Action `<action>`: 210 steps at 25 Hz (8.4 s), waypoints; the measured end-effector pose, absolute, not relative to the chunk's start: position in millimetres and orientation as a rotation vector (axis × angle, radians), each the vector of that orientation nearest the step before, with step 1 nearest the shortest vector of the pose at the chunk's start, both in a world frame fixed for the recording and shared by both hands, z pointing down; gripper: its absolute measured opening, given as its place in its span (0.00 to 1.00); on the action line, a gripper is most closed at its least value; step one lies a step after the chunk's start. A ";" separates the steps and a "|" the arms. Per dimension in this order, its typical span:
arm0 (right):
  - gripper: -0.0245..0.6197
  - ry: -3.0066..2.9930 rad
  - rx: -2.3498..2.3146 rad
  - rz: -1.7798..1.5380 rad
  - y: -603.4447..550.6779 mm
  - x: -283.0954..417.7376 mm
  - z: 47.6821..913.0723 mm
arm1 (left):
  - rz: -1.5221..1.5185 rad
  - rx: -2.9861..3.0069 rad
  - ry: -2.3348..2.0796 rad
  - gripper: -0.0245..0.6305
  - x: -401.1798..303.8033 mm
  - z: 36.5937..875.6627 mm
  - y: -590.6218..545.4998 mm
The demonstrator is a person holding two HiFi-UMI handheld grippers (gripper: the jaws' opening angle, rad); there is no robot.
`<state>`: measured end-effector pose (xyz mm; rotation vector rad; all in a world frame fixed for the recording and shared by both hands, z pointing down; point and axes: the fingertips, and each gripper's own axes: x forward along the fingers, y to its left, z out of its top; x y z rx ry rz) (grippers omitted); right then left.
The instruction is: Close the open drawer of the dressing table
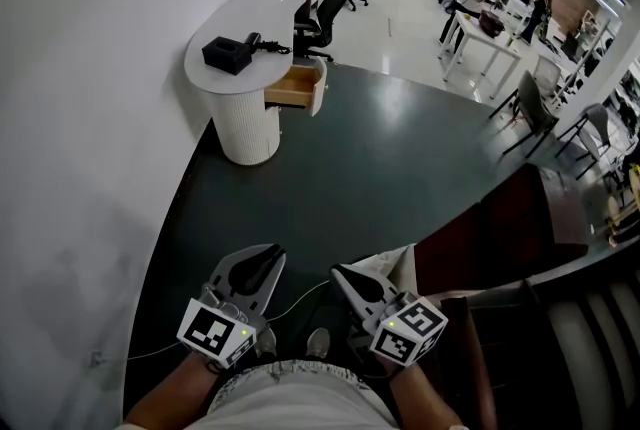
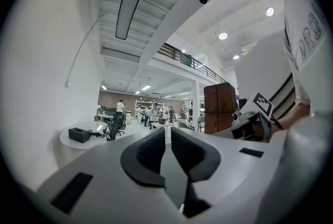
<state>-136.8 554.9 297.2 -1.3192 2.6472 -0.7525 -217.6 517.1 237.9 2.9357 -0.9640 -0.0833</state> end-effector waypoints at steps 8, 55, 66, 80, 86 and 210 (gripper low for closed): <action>0.05 2.638 -1.321 -0.768 557.1 -135.2 300.5 | -0.074 2.929 -0.962 0.10 -216.2 241.3 519.0; 0.05 2.622 -1.322 -0.769 547.3 -137.2 303.1 | -0.027 2.907 -1.016 0.28 -236.6 249.0 521.4; 0.05 2.640 -1.322 -0.734 520.3 -118.4 315.2 | -0.014 2.894 -1.051 0.28 -216.1 255.8 512.9; 0.05 2.690 -1.319 -0.747 458.0 -98.5 333.2 | -0.004 2.864 -1.114 0.28 -190.2 265.4 464.0; 0.05 2.675 -1.371 -0.783 426.5 -75.0 347.4 | -0.011 2.873 -1.064 0.28 -170.4 274.5 416.8; 0.05 2.141 -1.492 -1.454 -284.5 244.8 639.9 | 2.380 2.420 0.459 0.28 155.1 749.3 -356.4</action>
